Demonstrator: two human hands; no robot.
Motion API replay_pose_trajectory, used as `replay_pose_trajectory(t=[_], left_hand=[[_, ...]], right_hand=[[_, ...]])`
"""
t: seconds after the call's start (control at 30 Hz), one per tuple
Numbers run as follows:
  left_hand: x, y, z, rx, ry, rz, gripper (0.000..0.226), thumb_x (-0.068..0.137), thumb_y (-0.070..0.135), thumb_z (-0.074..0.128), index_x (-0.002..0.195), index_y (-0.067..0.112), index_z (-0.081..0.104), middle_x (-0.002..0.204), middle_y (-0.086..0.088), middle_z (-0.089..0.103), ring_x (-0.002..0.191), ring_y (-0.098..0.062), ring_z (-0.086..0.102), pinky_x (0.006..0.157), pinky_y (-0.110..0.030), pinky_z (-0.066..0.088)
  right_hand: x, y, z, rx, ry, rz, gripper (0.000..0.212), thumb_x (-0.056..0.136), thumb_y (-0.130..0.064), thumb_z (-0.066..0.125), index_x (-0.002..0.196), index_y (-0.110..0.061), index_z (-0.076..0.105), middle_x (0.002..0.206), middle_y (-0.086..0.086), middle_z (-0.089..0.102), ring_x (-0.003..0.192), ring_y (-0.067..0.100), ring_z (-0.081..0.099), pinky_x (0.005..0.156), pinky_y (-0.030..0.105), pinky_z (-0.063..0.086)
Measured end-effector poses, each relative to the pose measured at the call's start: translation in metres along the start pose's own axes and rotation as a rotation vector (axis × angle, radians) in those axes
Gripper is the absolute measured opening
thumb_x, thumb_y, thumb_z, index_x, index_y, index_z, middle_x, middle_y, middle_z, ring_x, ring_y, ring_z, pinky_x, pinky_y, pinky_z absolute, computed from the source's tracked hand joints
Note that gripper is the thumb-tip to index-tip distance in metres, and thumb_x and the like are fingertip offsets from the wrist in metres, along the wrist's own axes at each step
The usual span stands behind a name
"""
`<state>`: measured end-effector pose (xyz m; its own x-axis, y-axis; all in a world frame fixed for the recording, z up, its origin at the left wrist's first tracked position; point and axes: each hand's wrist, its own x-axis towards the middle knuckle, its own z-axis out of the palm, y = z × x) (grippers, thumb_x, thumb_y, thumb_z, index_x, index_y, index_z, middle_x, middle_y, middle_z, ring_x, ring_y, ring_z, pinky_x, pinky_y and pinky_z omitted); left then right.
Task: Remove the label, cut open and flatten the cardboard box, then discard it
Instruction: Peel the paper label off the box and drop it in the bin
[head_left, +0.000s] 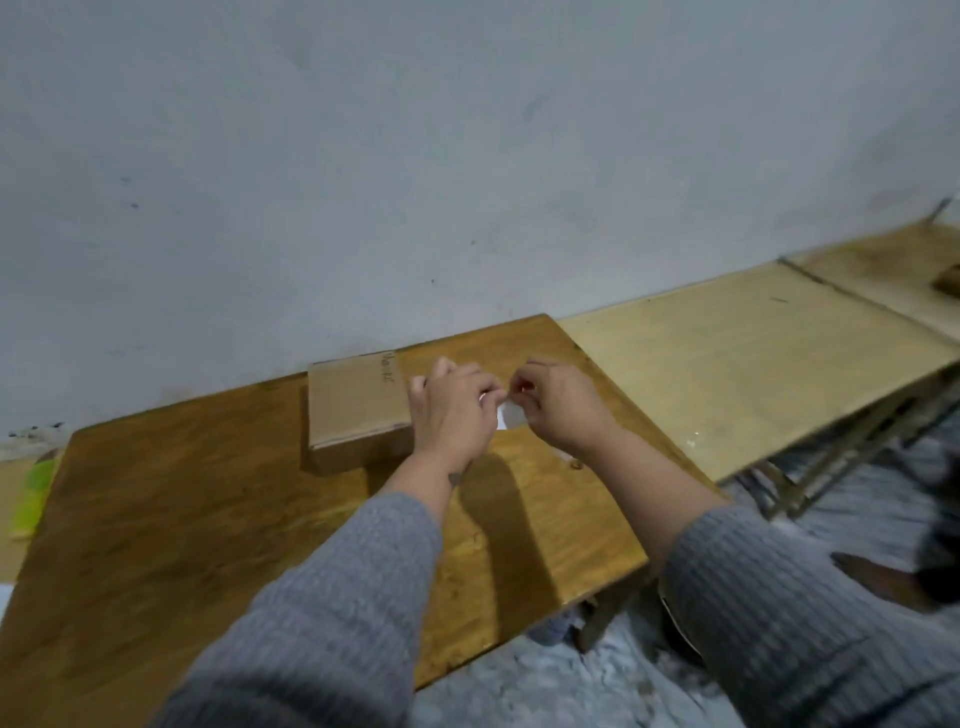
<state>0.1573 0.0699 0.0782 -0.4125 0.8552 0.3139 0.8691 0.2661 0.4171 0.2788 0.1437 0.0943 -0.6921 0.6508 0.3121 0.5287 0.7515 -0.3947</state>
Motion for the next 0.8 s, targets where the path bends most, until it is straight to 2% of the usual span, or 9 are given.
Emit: replay_pose_trajectory(t=[0.13,0.2,0.3,0.4,0.47,0.53,0.6,0.73,0.8], left_hand=[[0.003,0.058,0.026,-0.328,-0.124,-0.181,0.022,0.093,0.038,0.057,0.072,0.035,0.063,0.099,0.018,0.065,0.116,-0.016,0.041,0.093,-0.039,0.026],[-0.001,0.09,0.04,-0.447,-0.172,-0.224,0.021,0.093,0.037,0.057,0.073,0.036,0.062,0.099,0.014,0.066,0.122,-0.017,0.04,0.099,-0.042,0.025],[-0.01,0.133,0.064,-0.509,-0.209,-0.243,0.019,0.092,0.041,0.057,0.076,0.037,0.064,0.103,0.011,0.068,0.123,-0.017,0.043,0.099,-0.041,0.025],[-0.024,0.182,0.093,-0.543,-0.293,-0.307,0.023,0.091,0.045,0.057,0.07,0.038,0.061,0.103,0.01,0.068,0.121,-0.021,0.049,0.103,-0.045,0.025],[-0.036,0.223,0.113,-0.584,-0.371,-0.371,0.027,0.092,0.044,0.056,0.068,0.034,0.061,0.093,0.011,0.068,0.113,-0.023,0.053,0.105,-0.045,0.025],[-0.048,0.256,0.133,-0.657,-0.409,-0.458,0.028,0.094,0.039,0.054,0.07,0.028,0.064,0.083,0.009,0.064,0.098,-0.024,0.057,0.101,-0.04,0.032],[-0.058,0.273,0.154,-0.688,-0.426,-0.544,0.027,0.096,0.033,0.052,0.075,0.021,0.065,0.088,0.002,0.066,0.092,-0.027,0.059,0.093,-0.036,0.041],[-0.088,0.316,0.198,-0.673,-0.448,-0.385,0.025,0.093,0.03,0.057,0.069,0.026,0.064,0.09,0.005,0.069,0.088,-0.021,0.061,0.089,-0.035,0.048],[-0.103,0.348,0.215,-0.634,-0.462,-0.306,0.023,0.092,0.037,0.057,0.071,0.033,0.064,0.096,0.01,0.07,0.095,-0.02,0.061,0.095,-0.041,0.044]], right_hand=[[-0.034,0.036,-0.026,0.019,0.137,0.149,0.008,0.079,-0.006,0.058,0.082,-0.008,0.065,0.086,0.008,0.064,0.075,0.029,0.06,0.061,0.037,0.046],[-0.054,0.057,-0.04,0.025,0.221,0.229,0.004,0.08,-0.006,0.061,0.082,-0.008,0.064,0.085,0.008,0.064,0.071,0.026,0.058,0.06,0.031,0.041],[-0.085,0.088,-0.061,0.014,0.266,0.333,0.004,0.084,-0.009,0.062,0.084,-0.006,0.065,0.086,0.008,0.063,0.069,0.019,0.051,0.062,0.028,0.037],[-0.121,0.122,-0.08,-0.032,0.27,0.421,0.006,0.085,-0.011,0.06,0.085,-0.007,0.065,0.087,0.008,0.063,0.073,0.024,0.056,0.064,0.03,0.041],[-0.148,0.145,-0.094,-0.049,0.279,0.492,0.006,0.086,-0.01,0.059,0.085,-0.007,0.065,0.087,0.008,0.063,0.075,0.025,0.057,0.065,0.032,0.044],[-0.178,0.169,-0.11,-0.051,0.289,0.545,0.005,0.085,-0.01,0.06,0.083,-0.008,0.064,0.084,0.007,0.062,0.075,0.024,0.056,0.065,0.033,0.045],[-0.211,0.196,-0.128,-0.04,0.307,0.609,0.007,0.086,-0.014,0.061,0.081,-0.011,0.063,0.079,0.002,0.059,0.071,0.02,0.054,0.064,0.029,0.042],[-0.27,0.253,-0.164,0.049,0.245,0.74,0.01,0.086,-0.02,0.066,0.082,-0.012,0.07,0.073,-0.003,0.06,0.067,0.011,0.052,0.066,0.026,0.044],[-0.291,0.273,-0.174,0.113,0.207,0.751,0.011,0.085,-0.021,0.069,0.081,-0.011,0.073,0.068,-0.007,0.061,0.061,0.004,0.051,0.061,0.016,0.041]])
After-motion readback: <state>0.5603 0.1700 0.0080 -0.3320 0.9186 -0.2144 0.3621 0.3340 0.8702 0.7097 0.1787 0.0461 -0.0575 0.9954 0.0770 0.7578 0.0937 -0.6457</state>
